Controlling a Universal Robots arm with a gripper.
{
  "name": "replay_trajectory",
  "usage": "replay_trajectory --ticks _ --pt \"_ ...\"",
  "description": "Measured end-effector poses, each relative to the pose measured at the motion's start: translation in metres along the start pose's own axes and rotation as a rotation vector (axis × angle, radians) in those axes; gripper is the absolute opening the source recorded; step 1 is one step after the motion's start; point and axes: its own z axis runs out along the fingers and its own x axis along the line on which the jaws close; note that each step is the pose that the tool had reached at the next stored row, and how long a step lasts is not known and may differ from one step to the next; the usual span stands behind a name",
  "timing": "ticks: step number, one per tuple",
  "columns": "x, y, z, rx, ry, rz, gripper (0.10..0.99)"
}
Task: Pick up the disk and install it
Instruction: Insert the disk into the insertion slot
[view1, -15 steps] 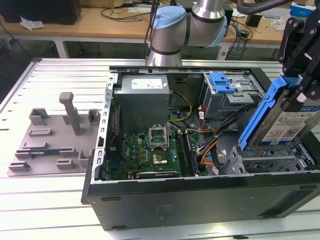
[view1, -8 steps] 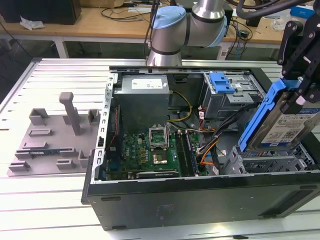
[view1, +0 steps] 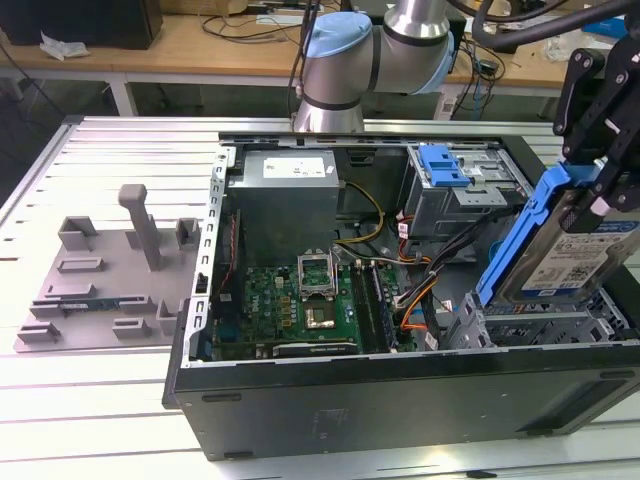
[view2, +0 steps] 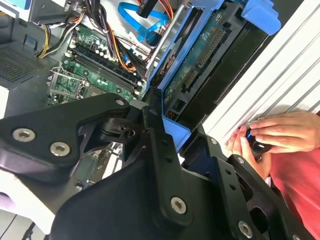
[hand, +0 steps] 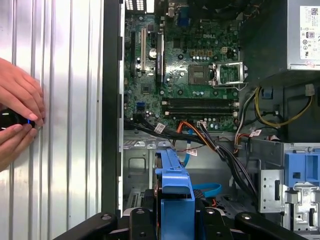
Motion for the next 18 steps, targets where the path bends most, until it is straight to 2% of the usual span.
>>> replay_trajectory --ticks 18 --pt "0.0024 -0.0008 0.0261 0.0 -0.0001 0.0 0.369"
